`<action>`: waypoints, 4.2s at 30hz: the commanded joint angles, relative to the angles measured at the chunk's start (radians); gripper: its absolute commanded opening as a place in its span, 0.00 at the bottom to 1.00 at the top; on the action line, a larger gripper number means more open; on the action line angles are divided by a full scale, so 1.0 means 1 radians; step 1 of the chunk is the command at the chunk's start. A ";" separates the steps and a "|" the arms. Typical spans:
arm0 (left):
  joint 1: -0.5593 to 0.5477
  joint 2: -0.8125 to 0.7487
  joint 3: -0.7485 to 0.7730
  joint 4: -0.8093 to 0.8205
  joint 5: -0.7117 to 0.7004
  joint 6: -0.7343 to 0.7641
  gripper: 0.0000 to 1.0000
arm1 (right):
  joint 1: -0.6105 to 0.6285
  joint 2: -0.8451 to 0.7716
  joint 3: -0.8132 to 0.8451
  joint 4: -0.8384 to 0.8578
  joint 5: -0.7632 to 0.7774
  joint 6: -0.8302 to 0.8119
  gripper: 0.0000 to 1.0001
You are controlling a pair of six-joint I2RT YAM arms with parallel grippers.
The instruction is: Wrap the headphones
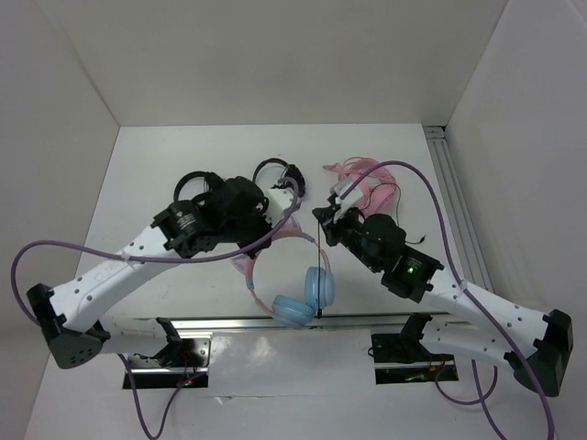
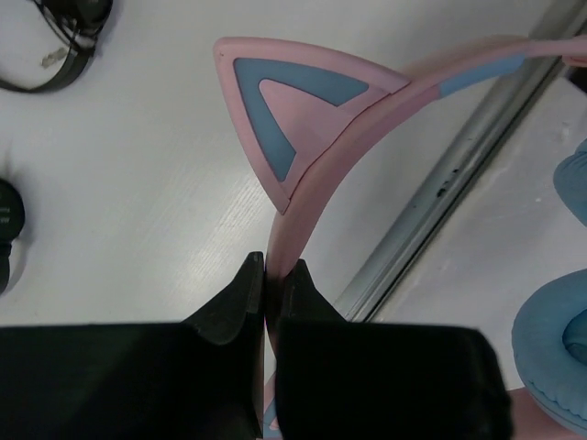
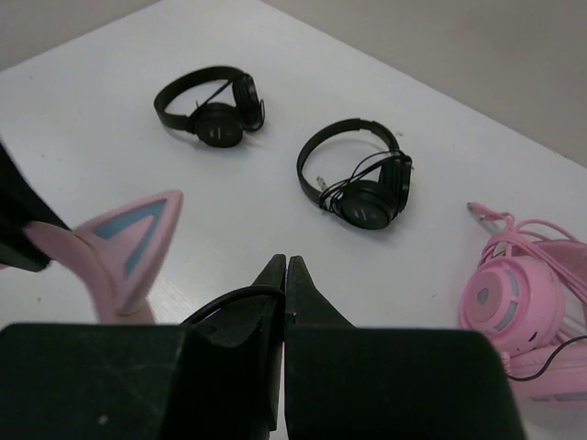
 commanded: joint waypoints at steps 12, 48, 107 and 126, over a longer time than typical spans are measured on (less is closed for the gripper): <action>-0.054 -0.243 -0.002 0.125 0.172 0.068 0.00 | 0.035 0.099 0.026 -0.002 -0.072 -0.041 0.00; -0.054 -0.496 0.029 0.430 -0.762 -0.507 0.00 | -0.130 0.698 -0.094 1.262 -0.919 0.491 0.23; 0.233 -0.220 -0.385 0.185 -0.182 -0.125 0.00 | 0.329 0.294 0.227 0.128 0.515 -0.401 0.11; 0.233 -0.271 -0.367 0.185 -0.081 -0.113 0.00 | -0.049 0.408 0.268 0.183 0.164 -0.302 0.00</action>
